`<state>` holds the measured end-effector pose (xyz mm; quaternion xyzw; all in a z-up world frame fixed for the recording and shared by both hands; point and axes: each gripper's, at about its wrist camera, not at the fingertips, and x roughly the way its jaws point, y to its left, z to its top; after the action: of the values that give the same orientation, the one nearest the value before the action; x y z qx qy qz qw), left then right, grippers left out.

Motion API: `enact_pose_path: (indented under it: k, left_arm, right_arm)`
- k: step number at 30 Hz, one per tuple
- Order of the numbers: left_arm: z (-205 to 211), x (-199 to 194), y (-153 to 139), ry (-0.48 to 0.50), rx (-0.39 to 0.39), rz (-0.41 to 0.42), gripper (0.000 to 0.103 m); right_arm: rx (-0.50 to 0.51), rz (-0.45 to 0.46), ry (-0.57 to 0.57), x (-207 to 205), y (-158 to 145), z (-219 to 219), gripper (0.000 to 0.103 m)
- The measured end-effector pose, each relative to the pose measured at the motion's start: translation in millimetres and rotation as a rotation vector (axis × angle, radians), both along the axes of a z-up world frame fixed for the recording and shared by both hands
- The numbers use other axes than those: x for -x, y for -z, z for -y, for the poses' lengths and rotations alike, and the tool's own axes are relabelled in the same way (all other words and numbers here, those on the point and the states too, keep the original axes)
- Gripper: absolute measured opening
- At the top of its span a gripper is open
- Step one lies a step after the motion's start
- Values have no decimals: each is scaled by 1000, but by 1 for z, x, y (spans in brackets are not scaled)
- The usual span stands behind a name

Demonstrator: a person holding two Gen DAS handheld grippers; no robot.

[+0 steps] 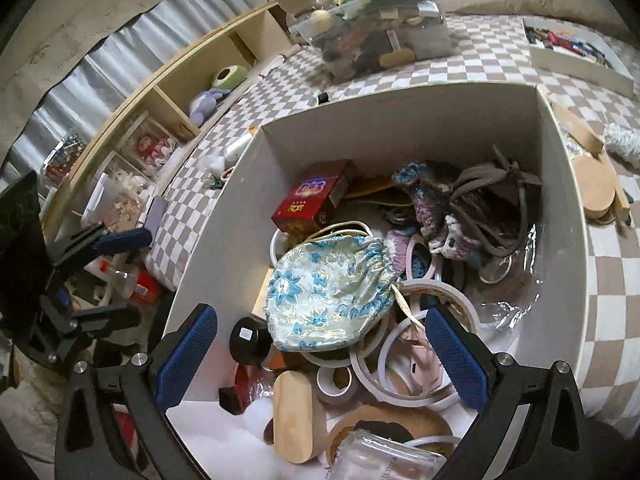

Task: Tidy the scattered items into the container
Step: 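Lower the black tin into the box and open the left tool, then withdraw both open tools up away from the white box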

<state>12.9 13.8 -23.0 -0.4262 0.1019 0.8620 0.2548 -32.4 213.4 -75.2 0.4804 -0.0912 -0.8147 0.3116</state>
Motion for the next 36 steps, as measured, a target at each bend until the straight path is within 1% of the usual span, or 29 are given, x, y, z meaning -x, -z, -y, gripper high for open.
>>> enact_pose_path:
  k: [1, 5, 10, 16, 19, 22, 26, 31, 36]
  left_arm:
    - [-1, 1, -1, -8, -5, -12, 94]
    - [-7, 4, -5, -21, -27, -40, 95]
    - [-12, 6, -9, -60, -17, -102, 102]
    - [-11, 7, -19, -94, -78, -161, 103]
    - [-11, 5, -24, -115, -97, -215, 103]
    - [-11, 3, -28, -135, -115, -251, 103]
    - [-10, 2, -30, -176, -108, -290, 103]
    - [-11, 1, -29, -239, -63, -343, 103]
    - [-6, 0, -28, -262, -82, -360, 103]
  right_arm:
    - [-5, -10, 0, -1, -1, -1, 103]
    - [-14, -57, 15, -7, -11, -4, 103]
    - [-42, -156, 79, -13, -30, -13, 103]
    - [-62, -245, 132, -19, -48, -25, 103]
    - [-79, -304, 163, -23, -55, -30, 103]
    - [-100, -350, 191, -25, -61, -37, 103]
    - [-115, -402, 213, -29, -67, -45, 103]
    - [-132, -460, 238, -34, -72, -54, 103]
    - [-136, -490, 269, -37, -76, -65, 103]
